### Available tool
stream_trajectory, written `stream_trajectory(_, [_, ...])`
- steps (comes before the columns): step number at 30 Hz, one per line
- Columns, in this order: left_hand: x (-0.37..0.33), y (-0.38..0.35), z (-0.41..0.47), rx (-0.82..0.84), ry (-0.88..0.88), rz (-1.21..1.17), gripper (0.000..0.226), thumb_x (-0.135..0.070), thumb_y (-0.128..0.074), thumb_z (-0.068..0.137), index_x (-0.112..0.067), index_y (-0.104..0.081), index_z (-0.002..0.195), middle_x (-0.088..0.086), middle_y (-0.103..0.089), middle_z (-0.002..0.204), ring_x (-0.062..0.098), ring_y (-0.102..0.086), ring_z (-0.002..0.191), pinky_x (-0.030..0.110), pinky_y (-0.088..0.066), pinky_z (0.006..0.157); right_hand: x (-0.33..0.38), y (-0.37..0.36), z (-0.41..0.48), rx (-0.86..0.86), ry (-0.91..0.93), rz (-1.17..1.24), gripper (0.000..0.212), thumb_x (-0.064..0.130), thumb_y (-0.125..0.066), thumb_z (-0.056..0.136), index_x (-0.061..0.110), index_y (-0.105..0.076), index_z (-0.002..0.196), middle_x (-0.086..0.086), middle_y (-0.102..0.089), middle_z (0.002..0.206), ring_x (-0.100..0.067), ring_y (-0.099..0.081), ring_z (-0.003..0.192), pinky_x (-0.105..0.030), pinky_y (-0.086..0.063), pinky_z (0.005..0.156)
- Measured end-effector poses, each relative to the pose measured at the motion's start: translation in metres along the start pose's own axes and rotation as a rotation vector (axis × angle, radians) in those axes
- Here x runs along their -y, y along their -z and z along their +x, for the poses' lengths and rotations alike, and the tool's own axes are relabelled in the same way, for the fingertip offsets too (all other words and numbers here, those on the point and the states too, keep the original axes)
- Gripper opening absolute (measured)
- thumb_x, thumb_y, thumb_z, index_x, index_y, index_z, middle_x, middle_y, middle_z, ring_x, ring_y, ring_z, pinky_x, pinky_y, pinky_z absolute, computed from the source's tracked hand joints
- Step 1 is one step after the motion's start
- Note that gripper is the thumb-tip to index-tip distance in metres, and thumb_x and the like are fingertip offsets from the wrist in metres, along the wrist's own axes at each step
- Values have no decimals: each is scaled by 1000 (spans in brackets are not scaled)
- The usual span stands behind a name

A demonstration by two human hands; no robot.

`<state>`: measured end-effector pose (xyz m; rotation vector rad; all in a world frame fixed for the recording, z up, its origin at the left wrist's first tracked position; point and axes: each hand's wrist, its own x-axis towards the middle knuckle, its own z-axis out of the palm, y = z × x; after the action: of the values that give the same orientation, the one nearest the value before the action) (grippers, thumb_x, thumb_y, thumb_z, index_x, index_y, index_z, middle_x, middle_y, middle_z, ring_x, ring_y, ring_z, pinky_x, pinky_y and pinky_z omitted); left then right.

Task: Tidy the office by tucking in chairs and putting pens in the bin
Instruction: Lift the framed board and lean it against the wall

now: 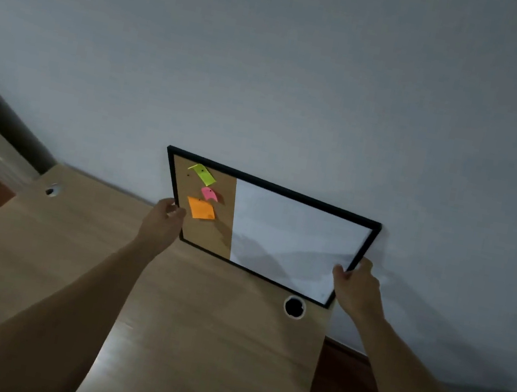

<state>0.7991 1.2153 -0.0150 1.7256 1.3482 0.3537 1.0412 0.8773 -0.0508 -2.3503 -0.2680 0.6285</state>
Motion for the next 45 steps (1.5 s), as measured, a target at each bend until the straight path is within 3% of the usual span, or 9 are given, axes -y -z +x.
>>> stream_trajectory(5, [-11, -4, 52, 33, 68, -145, 67, -30, -56, 109, -13, -30, 168, 12, -51, 163, 37, -57, 142, 55, -47, 120, 2, -4, 20, -32, -45, -58, 41, 37, -54, 106, 2, -49, 127, -20, -70, 104, -41, -69, 93, -53, -62, 84])
stream_trajectory(9, [-7, -11, 80, 57, 99, -237, 81, -35, -61, 109, -12, -17, 172, 12, -37, 172, 37, -45, 153, 60, -41, 125, -2, -5, 29, -51, -60, -113, 31, 38, -49, 107, 9, -53, 118, -16, -69, 98, -35, -68, 82, -49, -62, 76])
stream_trajectory(12, [-4, -6, 95, 97, 52, -299, 56, -22, -59, 109, -13, -41, 162, 11, -57, 154, 37, -57, 142, 60, -50, 116, -7, -5, 33, -57, -62, -138, 27, 35, -47, 108, 9, -53, 114, -16, -69, 95, -35, -67, 80, -47, -61, 73])
stream_trajectory(16, [2, 4, 94, 39, -57, -222, 37, -23, -53, 114, -10, -60, 148, 10, -68, 137, 24, -67, 109, 31, -55, 79, -9, -6, 30, -64, -45, -173, 28, 35, -44, 111, 8, -53, 114, -12, -66, 90, -27, -64, 72, -35, -48, 57])
stream_trajectory(21, [42, 23, 75, -64, -141, -71, 33, -30, -54, 113, -2, -70, 122, 27, -75, 115, 45, -69, 109, 58, -56, 93, -18, -6, 8, -28, -40, -198, 31, 30, -42, 113, 4, -53, 124, -9, -64, 92, -25, -62, 72, -34, -46, 57])
stream_trajectory(27, [75, 48, 22, 2, -215, -246, 44, -36, -60, 102, 6, -67, 113, 15, -62, 93, 27, -56, 90, 43, -41, 83, -29, -2, -39, -78, -62, -160, 27, 13, -45, 111, 5, -55, 134, -20, -73, 114, -37, -71, 93, -47, -61, 80])
stream_trajectory(34, [79, 63, -35, 61, -260, -360, 47, -38, -64, 97, 6, -67, 113, 17, -57, 93, 29, -53, 90, 44, -40, 84, -54, 21, -108, -175, -67, -84, 28, 3, -49, 107, 4, -55, 134, -16, -75, 117, -33, -71, 98, -38, -56, 80])
stream_trajectory(41, [86, 45, -61, 156, -311, -346, 31, -27, -67, 108, 3, -69, 112, 14, -60, 93, 27, -59, 91, 45, -45, 83, -96, 47, -188, -311, -116, -125, 26, 8, -50, 108, 4, -54, 133, -18, -75, 119, -39, -72, 107, -51, -62, 91])
stream_trajectory(45, [84, 20, -89, 239, -355, -339, 24, -26, -66, 109, -3, -68, 101, 16, -57, 91, 27, -57, 90, 45, -41, 79, -128, 68, -232, -366, -140, -127, 28, 4, -53, 106, 4, -53, 134, -17, -74, 124, -36, -71, 116, -45, -61, 94])
